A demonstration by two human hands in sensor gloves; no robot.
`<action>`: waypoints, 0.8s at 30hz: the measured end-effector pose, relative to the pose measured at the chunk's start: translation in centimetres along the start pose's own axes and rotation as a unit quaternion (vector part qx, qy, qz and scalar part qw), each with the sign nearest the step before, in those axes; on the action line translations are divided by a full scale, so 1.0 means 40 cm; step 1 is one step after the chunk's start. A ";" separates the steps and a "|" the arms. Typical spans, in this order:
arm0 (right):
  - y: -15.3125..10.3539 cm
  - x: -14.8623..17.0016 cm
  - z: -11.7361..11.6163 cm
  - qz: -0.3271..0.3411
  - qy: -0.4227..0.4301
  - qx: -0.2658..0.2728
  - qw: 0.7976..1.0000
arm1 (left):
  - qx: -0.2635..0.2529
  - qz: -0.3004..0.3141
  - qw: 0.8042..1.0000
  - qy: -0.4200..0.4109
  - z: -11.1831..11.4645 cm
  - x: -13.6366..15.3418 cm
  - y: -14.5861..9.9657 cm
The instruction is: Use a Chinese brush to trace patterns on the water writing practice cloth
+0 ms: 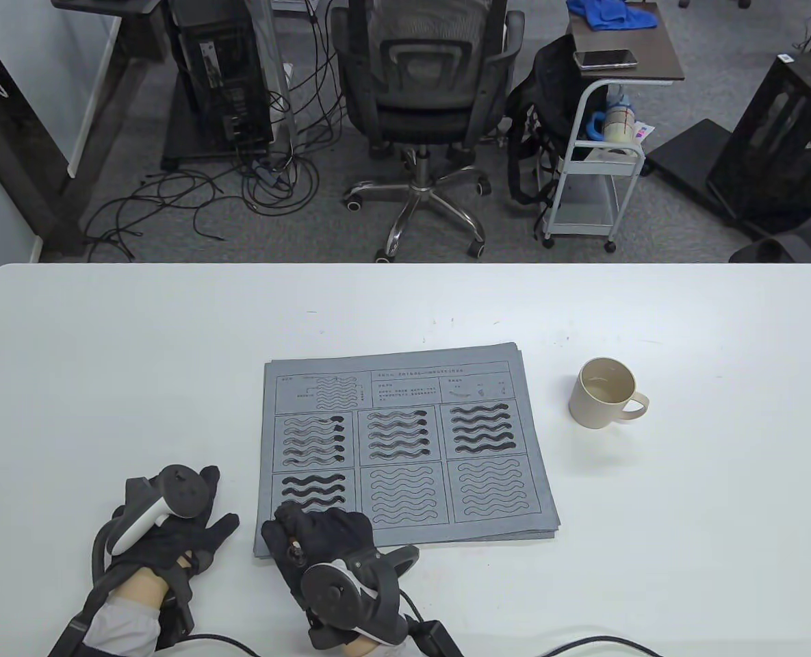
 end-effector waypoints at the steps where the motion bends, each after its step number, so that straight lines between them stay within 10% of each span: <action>1: 0.000 0.000 0.000 0.000 0.000 0.000 1.000 | 0.000 0.000 1.000 0.000 0.000 0.000 0.000; 24: 0.002 0.003 -0.003 -0.006 -0.006 0.000 1.000 | 0.003 -0.001 1.000 0.001 0.001 0.000 0.000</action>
Point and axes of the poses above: the tracker on the back of each hand, its own x axis roughly to the little-finger side, its own y axis roughly from the wrist to the fingertips, z = x × y, the point moved 3 cm from there along y, roughly from the wrist to the fingertips, and after that the axes turned 6 degrees about -z, right-handed, at the moved point
